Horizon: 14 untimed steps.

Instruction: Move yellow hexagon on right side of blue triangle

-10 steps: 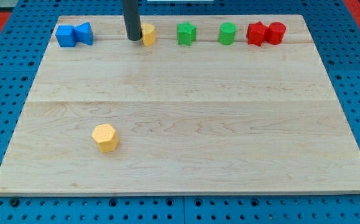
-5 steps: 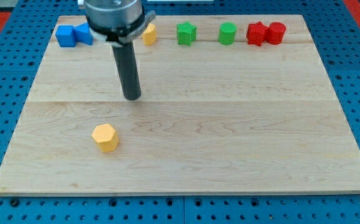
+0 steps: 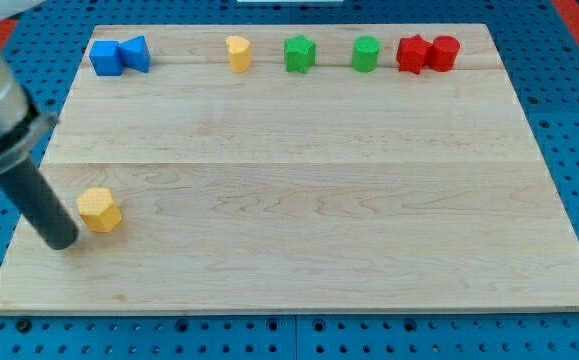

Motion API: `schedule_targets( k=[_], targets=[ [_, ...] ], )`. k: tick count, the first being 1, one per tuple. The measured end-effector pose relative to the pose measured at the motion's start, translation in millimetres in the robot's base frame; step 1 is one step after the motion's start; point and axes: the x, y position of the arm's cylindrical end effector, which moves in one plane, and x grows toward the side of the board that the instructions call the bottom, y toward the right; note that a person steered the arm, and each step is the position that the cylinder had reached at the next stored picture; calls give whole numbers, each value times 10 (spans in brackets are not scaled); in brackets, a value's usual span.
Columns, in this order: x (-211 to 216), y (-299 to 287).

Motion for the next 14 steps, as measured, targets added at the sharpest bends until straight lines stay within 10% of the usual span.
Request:
schedule_targets(
  k=[10, 14],
  targets=[
    [-2256, 560],
    [-2202, 725]
  ],
)
